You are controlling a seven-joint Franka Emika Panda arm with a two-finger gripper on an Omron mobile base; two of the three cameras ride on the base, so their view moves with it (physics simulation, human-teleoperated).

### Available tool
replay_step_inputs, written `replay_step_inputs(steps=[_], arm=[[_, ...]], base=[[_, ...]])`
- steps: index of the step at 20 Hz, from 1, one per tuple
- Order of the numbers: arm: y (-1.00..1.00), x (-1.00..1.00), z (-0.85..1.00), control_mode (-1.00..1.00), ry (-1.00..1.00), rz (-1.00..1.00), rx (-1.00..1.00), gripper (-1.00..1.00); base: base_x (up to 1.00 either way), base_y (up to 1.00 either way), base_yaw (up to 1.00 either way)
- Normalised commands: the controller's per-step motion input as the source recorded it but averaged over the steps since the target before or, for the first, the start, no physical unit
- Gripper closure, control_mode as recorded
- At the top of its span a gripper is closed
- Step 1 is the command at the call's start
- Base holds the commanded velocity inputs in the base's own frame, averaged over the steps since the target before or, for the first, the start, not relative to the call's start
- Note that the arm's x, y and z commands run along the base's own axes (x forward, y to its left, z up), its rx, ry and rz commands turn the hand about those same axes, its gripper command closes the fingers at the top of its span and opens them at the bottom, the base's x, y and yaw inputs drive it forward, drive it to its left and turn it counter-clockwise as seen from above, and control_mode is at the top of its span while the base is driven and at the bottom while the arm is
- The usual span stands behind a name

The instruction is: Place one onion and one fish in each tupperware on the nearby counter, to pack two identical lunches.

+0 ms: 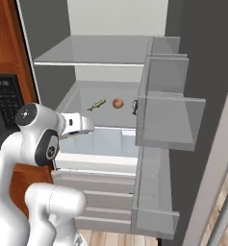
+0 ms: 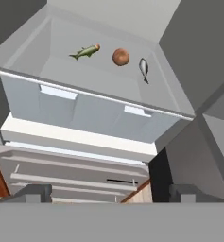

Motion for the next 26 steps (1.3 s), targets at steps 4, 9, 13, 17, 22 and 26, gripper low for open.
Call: replay_step_inputs(steps=[4,9,13,17,22,26], arm=[[0.00,0.00,0.00,1.00,0.00,0.00,0.00,-1.00],[-0.06,0.00,-0.01,-1.00,0.00,0.02,0.01,-1.00],[-0.11,0.01,-0.18,-1.00,-0.08,0.07,0.06,-1.00],[0.12,0.31,0.00,-1.00,-0.07,-0.08,0.14,-1.00],[0.49,0.50,0.00,-1.00,0.00,-0.28,0.19,-1.00],[0.10,0.35,0.00,-1.00,0.04,-0.15,0.27,-1.00]], base=[[0.49,-0.18,0.03],[0.14,-0.27,0.05],[0.00,0.00,0.00],[0.00,0.00,0.00],[0.00,0.00,0.00],[0.00,0.00,0.00]])
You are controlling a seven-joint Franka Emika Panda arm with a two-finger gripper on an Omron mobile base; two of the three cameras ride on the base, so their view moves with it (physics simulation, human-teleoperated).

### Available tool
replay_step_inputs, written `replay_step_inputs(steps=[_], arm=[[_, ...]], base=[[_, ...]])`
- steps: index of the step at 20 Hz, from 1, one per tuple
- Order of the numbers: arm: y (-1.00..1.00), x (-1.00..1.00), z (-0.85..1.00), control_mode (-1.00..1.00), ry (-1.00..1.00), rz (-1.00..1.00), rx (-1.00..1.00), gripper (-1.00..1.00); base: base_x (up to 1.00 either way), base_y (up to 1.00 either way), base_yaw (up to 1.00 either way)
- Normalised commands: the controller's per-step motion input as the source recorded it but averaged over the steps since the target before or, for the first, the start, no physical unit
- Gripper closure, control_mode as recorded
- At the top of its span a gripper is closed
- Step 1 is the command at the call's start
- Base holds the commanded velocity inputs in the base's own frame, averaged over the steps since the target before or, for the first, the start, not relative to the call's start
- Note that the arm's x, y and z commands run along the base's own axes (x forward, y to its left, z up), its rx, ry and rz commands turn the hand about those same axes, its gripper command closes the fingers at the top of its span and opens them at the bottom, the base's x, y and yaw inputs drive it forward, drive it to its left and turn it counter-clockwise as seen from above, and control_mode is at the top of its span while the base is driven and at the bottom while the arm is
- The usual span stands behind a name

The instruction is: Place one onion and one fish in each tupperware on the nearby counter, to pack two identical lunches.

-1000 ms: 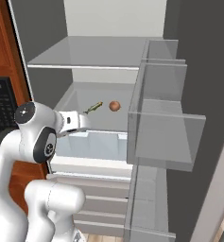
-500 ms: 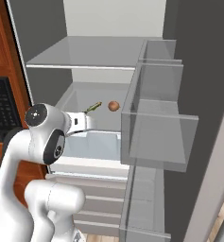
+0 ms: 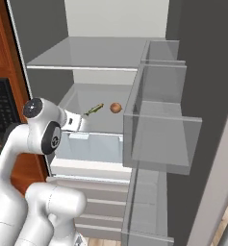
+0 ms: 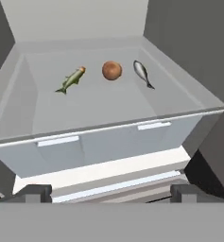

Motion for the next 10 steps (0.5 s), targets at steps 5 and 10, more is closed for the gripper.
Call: replay_step_inputs(steps=[5,10], arm=[[-0.07,0.20,0.00,-1.00,0.03,0.00,0.31,-1.00],[0.00,0.41,-0.13,-1.00,-0.02,0.05,0.05,-1.00]], base=[[0.00,0.00,0.00],[0.00,0.00,0.00]])
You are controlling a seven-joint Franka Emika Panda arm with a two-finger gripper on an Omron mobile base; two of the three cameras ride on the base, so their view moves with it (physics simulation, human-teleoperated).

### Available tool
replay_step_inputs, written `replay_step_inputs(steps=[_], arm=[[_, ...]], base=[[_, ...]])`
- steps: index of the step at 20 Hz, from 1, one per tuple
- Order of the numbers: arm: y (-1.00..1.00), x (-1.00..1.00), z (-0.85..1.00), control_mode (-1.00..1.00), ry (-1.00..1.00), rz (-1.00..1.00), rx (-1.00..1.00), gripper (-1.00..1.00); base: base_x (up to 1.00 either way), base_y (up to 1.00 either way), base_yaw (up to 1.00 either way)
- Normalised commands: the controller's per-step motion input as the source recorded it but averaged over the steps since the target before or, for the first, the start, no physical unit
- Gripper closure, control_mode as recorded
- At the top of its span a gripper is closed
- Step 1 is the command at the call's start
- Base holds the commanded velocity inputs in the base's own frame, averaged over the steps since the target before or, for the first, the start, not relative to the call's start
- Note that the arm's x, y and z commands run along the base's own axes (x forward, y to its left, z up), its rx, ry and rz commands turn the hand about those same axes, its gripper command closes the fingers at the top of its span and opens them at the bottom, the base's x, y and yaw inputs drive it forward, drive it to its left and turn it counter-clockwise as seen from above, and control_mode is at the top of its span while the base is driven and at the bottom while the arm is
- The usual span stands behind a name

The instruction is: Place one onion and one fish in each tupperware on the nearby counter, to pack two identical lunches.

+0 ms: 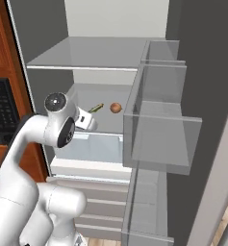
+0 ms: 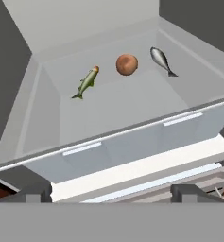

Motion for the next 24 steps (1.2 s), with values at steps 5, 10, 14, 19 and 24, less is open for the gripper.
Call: replay_step_inputs(steps=[5,10,14,19,24], arm=[[0.14,0.60,-0.15,-1.00,0.00,0.02,0.00,-1.00],[0.20,0.66,-0.10,-1.00,0.01,0.00,0.00,-1.00],[0.11,0.64,-0.09,-1.00,0.06,0.00,0.00,-1.00],[0.14,0.56,-0.05,-1.00,0.08,0.00,0.00,-1.00],[0.03,0.51,-0.09,-1.00,0.03,0.00,0.00,-1.00]], base=[[0.00,0.00,0.00],[0.00,0.00,0.00],[0.00,0.00,0.00],[0.00,0.00,0.00],[0.00,0.00,0.00]])
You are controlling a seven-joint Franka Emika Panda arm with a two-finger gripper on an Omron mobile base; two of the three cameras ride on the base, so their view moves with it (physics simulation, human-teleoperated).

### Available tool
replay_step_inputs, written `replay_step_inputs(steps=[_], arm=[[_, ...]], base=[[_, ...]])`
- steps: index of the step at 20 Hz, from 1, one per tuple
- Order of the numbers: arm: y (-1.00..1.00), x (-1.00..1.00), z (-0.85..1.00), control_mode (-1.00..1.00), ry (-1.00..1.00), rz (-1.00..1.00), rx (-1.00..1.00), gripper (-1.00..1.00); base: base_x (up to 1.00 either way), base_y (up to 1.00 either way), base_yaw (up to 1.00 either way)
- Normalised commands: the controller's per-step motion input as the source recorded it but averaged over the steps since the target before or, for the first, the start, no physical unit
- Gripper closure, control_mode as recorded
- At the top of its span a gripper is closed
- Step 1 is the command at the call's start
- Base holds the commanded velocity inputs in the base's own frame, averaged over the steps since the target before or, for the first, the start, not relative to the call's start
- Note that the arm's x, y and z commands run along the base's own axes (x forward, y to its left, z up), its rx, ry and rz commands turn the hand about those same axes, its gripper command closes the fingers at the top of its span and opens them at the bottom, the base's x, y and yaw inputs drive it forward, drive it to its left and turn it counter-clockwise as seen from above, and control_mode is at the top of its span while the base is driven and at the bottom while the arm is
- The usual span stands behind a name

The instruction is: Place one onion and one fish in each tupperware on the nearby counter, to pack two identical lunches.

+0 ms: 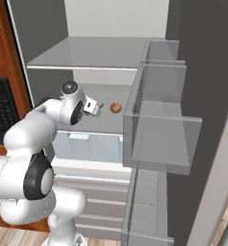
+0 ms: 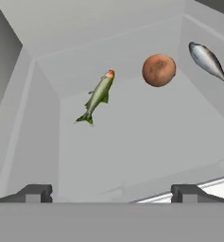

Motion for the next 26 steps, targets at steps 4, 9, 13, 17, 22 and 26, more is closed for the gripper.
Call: replay_step_inputs(steps=[4,9,13,17,22,26], arm=[[0.01,0.44,-0.23,-1.00,-0.01,0.00,0.00,-1.00],[0.09,0.36,-0.24,-1.00,-0.05,0.00,0.00,-1.00],[0.09,0.43,-0.09,-1.00,0.03,0.00,0.00,-1.00],[0.08,0.50,-0.07,-1.00,0.05,-0.01,0.00,-1.00],[0.08,0.48,-0.15,-1.00,0.06,-0.02,0.00,-1.00],[0.08,0.52,-0.19,-1.00,0.04,-0.02,0.00,-1.00]], base=[[0.00,0.00,0.00],[0.00,0.00,0.00],[0.00,0.00,0.00],[0.00,0.00,0.00],[0.00,0.00,0.00],[0.00,0.00,0.00]])
